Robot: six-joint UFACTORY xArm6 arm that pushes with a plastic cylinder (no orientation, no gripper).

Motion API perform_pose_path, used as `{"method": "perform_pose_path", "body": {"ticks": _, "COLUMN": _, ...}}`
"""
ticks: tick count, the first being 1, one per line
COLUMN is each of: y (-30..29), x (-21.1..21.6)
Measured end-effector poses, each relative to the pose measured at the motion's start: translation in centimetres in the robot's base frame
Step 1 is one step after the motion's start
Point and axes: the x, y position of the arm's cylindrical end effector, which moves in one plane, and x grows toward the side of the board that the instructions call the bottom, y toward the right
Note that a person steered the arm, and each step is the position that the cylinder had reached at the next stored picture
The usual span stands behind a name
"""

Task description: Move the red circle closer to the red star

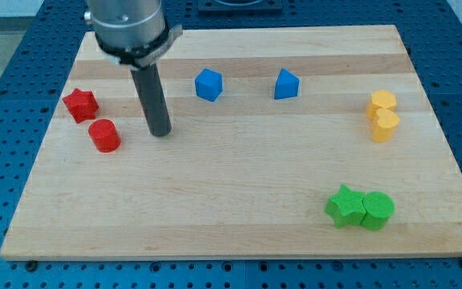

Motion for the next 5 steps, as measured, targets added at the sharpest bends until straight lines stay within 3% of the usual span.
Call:
{"method": "perform_pose_path", "body": {"ticks": 1, "y": -3.2, "x": 2.8}}
{"method": "perform_pose_path", "body": {"ticks": 3, "y": -13.0, "x": -1.3}}
{"method": "perform_pose_path", "body": {"ticks": 4, "y": -12.3, "x": -0.9}}
{"method": "perform_pose_path", "body": {"ticks": 5, "y": -7.6, "x": 0.6}}
